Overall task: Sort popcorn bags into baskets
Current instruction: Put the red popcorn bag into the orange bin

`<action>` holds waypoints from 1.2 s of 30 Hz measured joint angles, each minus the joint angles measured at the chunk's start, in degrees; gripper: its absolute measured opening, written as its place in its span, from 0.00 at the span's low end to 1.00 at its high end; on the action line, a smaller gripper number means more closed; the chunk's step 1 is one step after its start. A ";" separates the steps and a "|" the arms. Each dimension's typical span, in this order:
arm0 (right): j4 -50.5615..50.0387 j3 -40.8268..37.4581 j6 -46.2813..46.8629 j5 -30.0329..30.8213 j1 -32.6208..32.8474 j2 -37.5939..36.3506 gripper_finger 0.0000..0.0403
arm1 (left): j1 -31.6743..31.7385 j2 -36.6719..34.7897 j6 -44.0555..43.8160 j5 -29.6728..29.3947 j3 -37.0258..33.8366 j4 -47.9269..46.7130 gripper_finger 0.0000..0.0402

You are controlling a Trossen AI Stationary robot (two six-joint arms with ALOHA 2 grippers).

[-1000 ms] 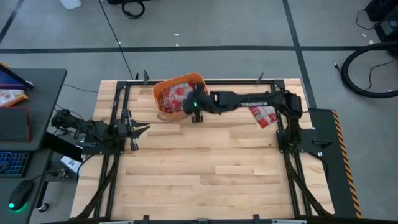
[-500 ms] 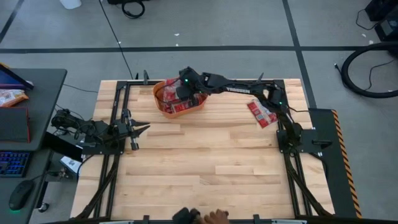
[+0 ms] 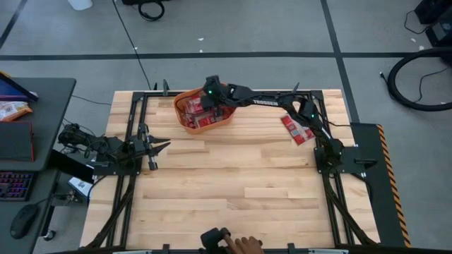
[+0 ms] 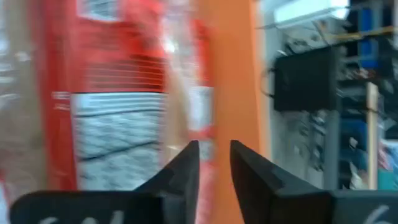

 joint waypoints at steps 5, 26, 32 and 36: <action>-0.93 0.00 3.44 6.94 2.53 -3.90 0.33 | 0.00 0.00 -0.04 0.00 0.00 -0.40 0.12; -57.83 -10.14 61.69 10.57 -1.70 -14.08 0.38 | 0.00 0.00 -3.48 0.02 0.00 -2.14 0.12; -54.36 -21.55 62.63 5.95 -5.63 -14.05 0.38 | 0.00 0.00 -3.52 0.01 0.00 -3.04 0.12; -50.51 -27.83 62.52 2.09 -9.38 -16.43 0.38 | 0.00 0.00 -3.52 0.00 0.00 -3.82 0.12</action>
